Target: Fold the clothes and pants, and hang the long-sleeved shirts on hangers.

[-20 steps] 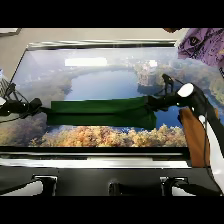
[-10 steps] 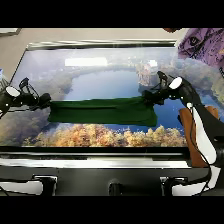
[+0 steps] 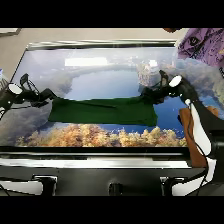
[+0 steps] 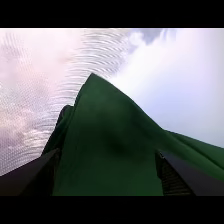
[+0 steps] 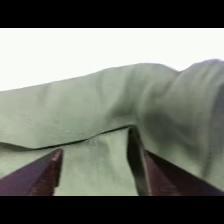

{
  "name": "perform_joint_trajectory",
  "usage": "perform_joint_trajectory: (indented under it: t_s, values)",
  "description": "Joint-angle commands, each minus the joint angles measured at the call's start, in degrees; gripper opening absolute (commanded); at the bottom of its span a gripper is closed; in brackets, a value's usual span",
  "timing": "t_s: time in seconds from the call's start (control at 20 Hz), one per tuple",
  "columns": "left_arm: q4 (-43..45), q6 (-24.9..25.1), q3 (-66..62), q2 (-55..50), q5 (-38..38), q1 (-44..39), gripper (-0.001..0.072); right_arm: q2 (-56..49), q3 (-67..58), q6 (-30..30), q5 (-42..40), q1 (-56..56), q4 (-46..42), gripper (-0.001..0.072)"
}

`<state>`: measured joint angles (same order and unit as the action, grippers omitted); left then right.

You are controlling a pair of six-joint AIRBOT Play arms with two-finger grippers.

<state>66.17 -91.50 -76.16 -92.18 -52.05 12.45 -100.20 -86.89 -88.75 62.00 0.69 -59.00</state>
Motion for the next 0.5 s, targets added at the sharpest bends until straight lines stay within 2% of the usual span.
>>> perform_joint_trajectory:
  t_s: [0.0, 0.1, 0.2, 0.45]
  values:
    - [1.7, -0.5, -3.4, 2.0, -4.5, 0.8, 0.0688, 0.1, -7.1, 1.4, 10.6, 6.6, -0.2, 0.0625]
    - [5.0, -0.7, -4.3, 3.8, -5.2, 0.8, 0.0688, -0.3, -7.4, 5.3, 15.0, 12.8, 2.0, 0.0679]
    - [5.5, -0.7, -4.3, 5.0, -5.5, 0.8, 0.0688, -2.1, -7.4, 10.5, 20.5, 17.7, 7.2, 0.0681]
    - [5.4, -0.7, -4.3, 5.3, -5.6, 0.4, 0.0687, -8.1, -7.4, 14.8, 22.3, 20.3, 11.1, 0.0683]
